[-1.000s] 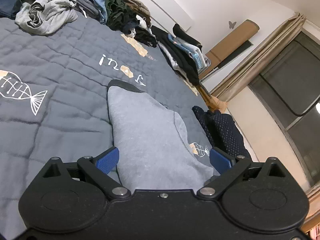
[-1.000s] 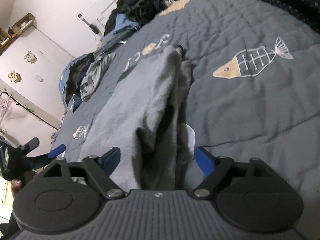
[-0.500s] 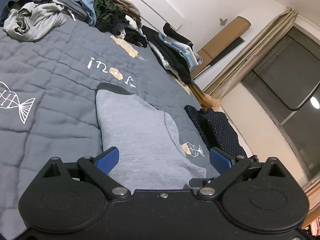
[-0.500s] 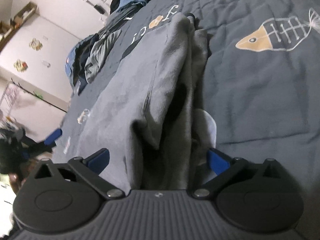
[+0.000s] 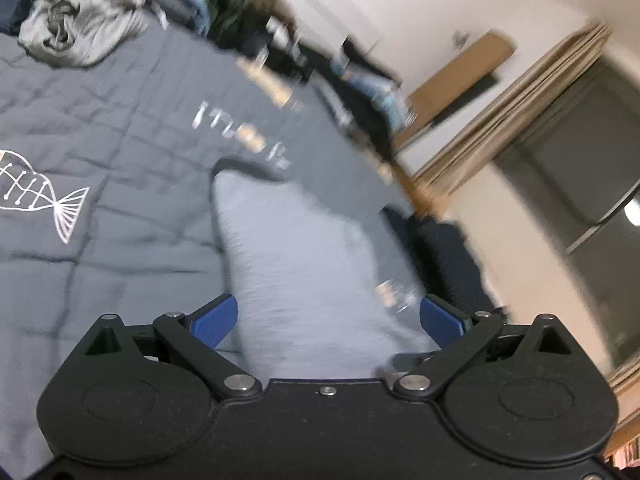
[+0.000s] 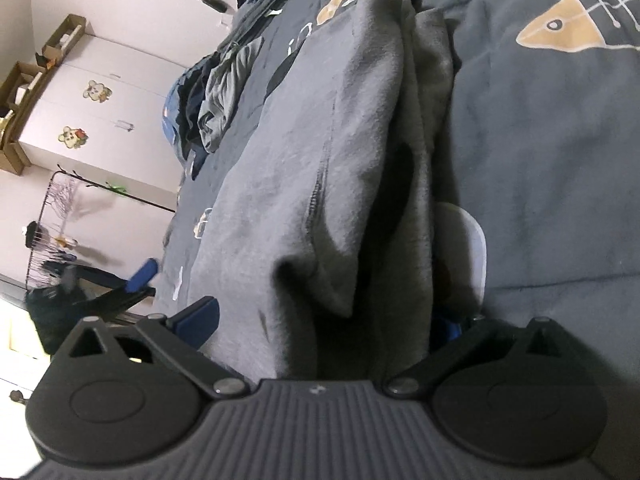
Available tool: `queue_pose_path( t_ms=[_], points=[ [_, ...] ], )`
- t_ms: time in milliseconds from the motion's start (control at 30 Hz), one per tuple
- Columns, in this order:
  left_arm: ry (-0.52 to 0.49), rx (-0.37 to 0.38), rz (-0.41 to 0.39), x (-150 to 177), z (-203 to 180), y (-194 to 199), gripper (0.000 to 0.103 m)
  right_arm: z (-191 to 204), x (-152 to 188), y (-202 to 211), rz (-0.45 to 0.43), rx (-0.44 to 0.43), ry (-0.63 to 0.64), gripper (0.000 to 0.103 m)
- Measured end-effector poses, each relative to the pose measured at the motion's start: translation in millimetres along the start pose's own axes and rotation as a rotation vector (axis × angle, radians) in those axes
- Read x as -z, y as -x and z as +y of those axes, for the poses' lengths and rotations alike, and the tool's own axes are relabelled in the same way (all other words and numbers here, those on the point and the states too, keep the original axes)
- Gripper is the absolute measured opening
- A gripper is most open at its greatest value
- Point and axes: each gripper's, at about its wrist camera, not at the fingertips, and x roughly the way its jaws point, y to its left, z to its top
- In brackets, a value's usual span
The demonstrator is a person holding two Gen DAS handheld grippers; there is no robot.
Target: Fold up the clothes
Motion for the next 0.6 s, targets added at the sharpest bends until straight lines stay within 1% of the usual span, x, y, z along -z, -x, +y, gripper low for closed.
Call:
queue_pose_path(
  t_ms=[33,167,233,333,467,600],
  points=[
    [-0.009,-0.005,0.03,-8,6,-6,0.098,-1,0,0,-0.004,-0.003,-0.003,0.103],
    [0.006,-0.012,0.095,-43,35,-36,0.098,-1,1,-1,-0.012,-0.012,0.008,0.103],
    [0.001,-0.054,0.117,-55,46,-56,0.098,0,2,-1,-0.013,-0.011,0.019,0.103],
    [0.011,-0.084,0.16,-66,60,-86,0.098,2,2,-1,-0.017,0.0,0.036,0.103],
    [0.038,-0.073,0.2,-75,75,-122,0.098,5,1,-5,-0.016,0.017,0.048,0.103],
    [0.036,-0.046,0.215,-87,80,-150,0.097,3,-1,-4,-0.025,0.015,0.024,0.103]
  ],
)
